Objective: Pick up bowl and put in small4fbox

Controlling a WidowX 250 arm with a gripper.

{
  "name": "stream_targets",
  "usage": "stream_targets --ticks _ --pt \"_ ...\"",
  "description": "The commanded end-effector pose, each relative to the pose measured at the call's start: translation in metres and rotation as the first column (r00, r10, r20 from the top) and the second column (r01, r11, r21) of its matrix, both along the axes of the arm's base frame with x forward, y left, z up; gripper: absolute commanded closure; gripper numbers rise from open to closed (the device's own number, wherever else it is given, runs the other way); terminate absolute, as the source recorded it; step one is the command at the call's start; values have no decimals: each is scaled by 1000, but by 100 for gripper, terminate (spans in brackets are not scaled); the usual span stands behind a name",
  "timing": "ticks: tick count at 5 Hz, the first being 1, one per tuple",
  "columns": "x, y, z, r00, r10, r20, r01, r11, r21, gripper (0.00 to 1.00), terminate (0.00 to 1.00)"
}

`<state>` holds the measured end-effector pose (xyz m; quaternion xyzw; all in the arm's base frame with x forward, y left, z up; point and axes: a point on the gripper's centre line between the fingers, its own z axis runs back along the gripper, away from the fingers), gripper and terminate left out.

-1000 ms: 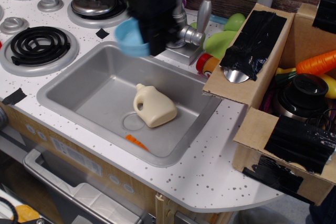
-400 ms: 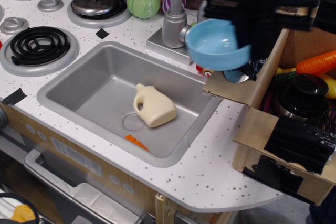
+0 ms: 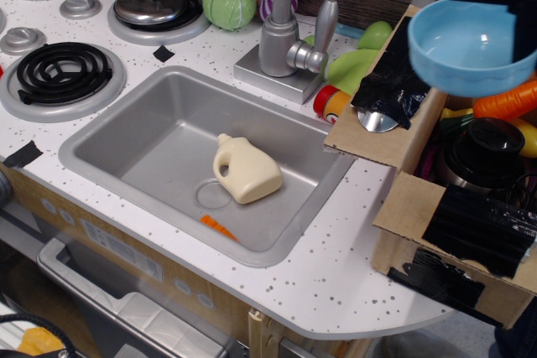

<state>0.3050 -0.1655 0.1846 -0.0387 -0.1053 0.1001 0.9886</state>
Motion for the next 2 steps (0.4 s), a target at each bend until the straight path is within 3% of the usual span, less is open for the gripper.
stream_targets --ticks 1,2 --pt "18 -19 24 998 1 62 0 1000 -19 0 0" --pt "18 -19 24 998 1 62 0 1000 -19 0 100"
